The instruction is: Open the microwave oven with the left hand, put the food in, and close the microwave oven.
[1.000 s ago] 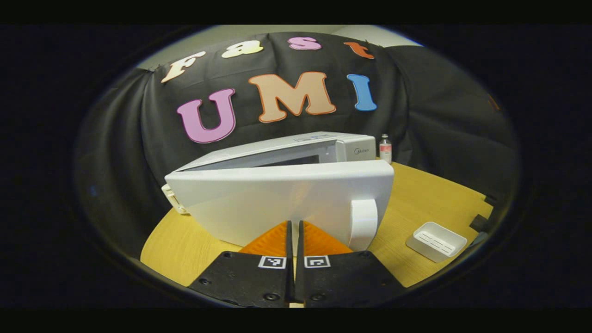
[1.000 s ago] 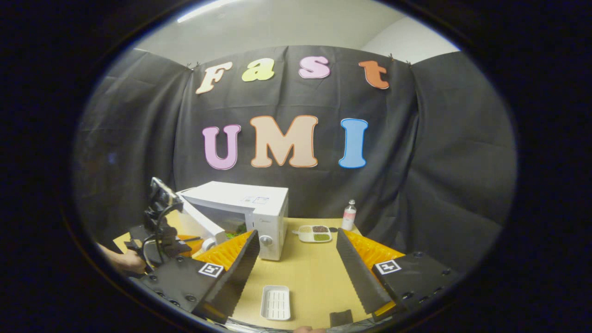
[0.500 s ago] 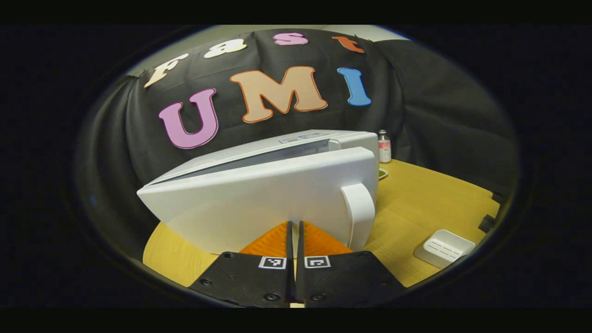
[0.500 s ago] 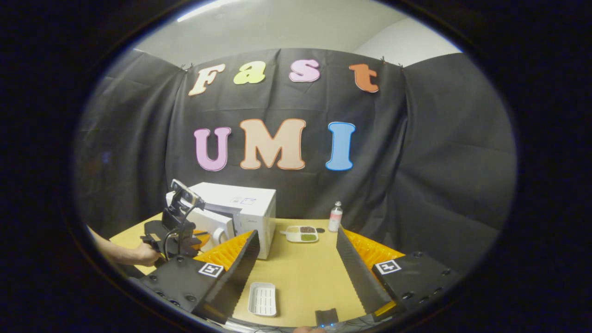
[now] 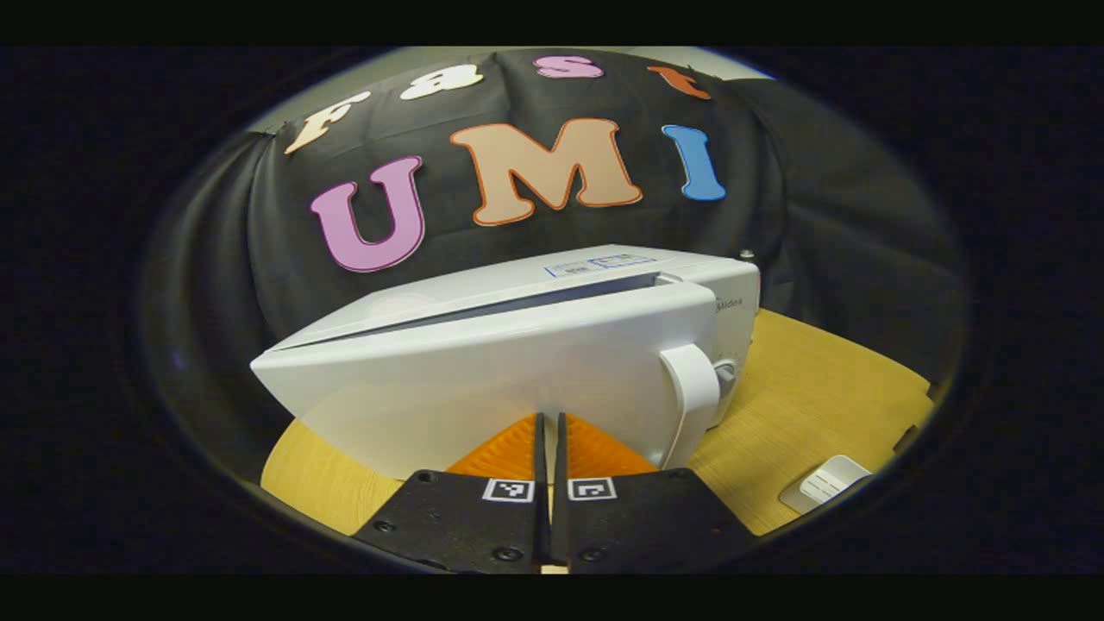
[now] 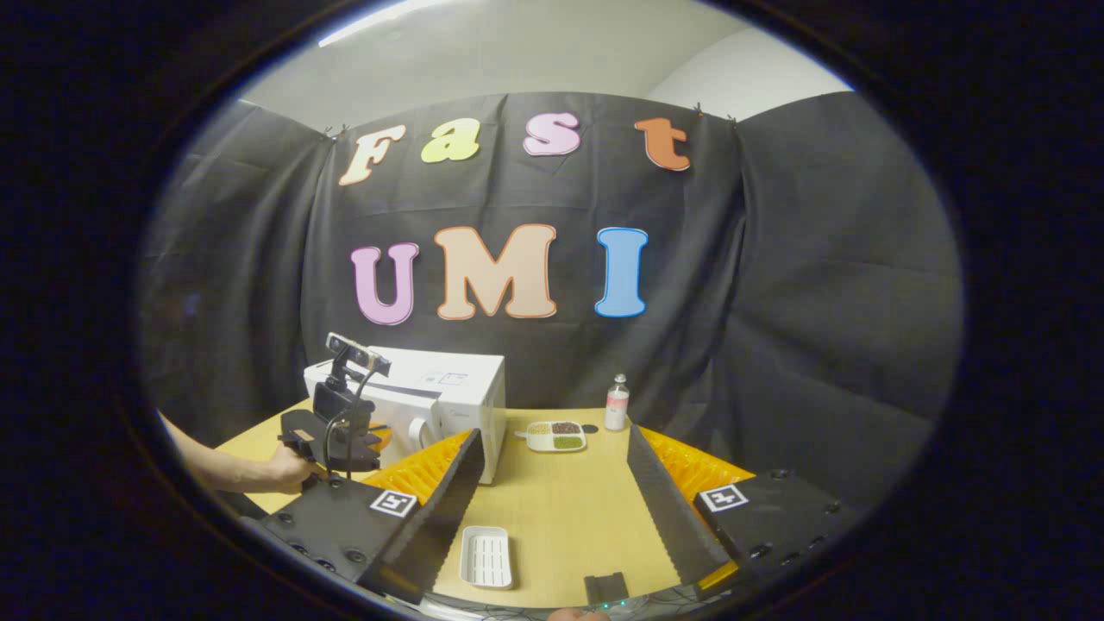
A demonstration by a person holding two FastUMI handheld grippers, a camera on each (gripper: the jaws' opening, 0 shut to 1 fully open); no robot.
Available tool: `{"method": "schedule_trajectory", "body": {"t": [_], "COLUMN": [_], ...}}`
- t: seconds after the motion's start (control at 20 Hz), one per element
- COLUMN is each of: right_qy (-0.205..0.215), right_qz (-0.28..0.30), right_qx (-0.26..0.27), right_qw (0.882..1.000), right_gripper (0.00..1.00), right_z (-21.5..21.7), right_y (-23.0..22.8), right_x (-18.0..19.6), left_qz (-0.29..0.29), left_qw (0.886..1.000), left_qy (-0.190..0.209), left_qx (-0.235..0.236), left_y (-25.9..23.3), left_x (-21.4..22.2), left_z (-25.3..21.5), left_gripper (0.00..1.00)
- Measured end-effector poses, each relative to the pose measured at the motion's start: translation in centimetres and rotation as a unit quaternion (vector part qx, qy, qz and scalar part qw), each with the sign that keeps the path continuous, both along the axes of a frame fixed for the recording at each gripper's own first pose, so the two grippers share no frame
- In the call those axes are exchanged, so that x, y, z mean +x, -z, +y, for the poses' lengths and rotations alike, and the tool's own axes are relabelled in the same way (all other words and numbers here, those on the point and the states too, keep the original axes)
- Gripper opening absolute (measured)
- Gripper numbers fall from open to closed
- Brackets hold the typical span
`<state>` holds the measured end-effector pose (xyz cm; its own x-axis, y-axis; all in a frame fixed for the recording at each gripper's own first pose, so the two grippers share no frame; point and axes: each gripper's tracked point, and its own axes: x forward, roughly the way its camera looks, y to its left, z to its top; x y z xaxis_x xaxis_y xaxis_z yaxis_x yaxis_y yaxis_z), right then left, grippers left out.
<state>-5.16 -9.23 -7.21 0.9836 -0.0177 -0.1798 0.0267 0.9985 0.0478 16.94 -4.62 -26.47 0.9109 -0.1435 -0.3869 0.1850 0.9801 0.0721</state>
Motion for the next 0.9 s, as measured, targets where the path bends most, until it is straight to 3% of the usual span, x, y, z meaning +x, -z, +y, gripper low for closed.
{"method": "schedule_trajectory", "body": {"t": [0.6, 0.9], "right_qy": [0.005, 0.001], "right_qz": [-0.011, -0.011], "right_qx": [0.002, 0.004], "right_qw": [1.0, 1.0], "right_gripper": [0.96, 0.96], "right_z": [-0.5, -0.3], "right_y": [-0.3, -0.1], "right_x": [0.8, 1.2], "left_qz": [0.026, 0.044], "left_qw": [0.999, 0.999], "left_qy": [-0.008, -0.016], "left_qx": [0.017, -0.008], "left_y": [1.2, 1.6], "left_x": [0.9, 1.0], "left_z": [-0.2, -0.4], "left_gripper": [0.0, 0.01]}}
